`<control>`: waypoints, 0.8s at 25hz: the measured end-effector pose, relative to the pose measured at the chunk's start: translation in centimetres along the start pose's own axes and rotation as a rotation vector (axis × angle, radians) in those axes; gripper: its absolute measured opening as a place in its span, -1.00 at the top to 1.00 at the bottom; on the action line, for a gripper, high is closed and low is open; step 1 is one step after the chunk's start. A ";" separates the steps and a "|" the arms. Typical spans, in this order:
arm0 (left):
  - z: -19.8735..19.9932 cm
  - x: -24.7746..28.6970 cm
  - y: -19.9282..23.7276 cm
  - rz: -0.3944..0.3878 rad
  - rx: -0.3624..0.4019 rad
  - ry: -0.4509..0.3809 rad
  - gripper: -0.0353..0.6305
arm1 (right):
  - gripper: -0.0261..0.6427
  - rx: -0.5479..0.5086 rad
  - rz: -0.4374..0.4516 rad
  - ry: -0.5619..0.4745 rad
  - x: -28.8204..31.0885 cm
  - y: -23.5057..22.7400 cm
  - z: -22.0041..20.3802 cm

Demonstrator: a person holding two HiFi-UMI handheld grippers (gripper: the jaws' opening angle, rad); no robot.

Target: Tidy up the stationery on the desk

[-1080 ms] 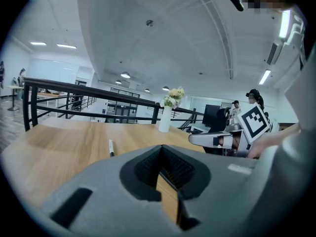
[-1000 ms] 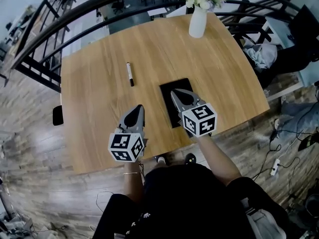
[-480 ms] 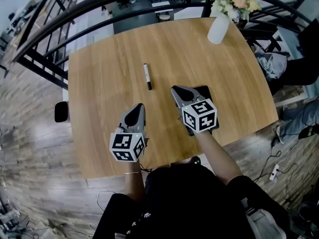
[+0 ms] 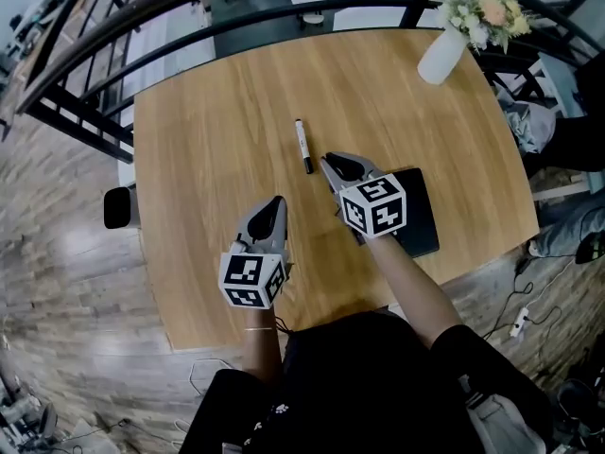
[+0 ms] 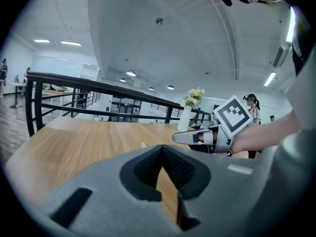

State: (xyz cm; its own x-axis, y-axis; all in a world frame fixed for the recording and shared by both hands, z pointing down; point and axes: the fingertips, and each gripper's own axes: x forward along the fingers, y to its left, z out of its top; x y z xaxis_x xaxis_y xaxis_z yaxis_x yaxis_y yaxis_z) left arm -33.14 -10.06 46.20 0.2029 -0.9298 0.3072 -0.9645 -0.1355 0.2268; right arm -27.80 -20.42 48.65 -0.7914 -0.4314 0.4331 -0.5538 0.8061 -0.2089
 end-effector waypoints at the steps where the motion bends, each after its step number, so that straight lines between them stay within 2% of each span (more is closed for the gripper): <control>1: -0.2 0.1 0.3 -0.003 -0.005 0.003 0.91 | 0.78 0.002 0.000 0.010 0.7 0.1 -0.2; 9: -1.6 0.4 1.9 -0.012 -0.043 0.017 0.91 | 0.69 0.023 -0.016 0.108 5.0 0.0 -2.4; 20: -2.9 1.3 3.8 -0.018 -0.105 0.020 0.91 | 0.59 0.054 -0.080 0.216 8.7 -1.6 -5.1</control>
State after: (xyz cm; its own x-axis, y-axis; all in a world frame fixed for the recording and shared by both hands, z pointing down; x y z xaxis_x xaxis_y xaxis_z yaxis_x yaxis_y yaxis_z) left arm -36.08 -10.83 50.15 0.2246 -0.9205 0.3198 -0.9377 -0.1149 0.3280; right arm -32.46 -23.44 57.23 -0.6737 -0.3921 0.6265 -0.6306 0.7470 -0.2106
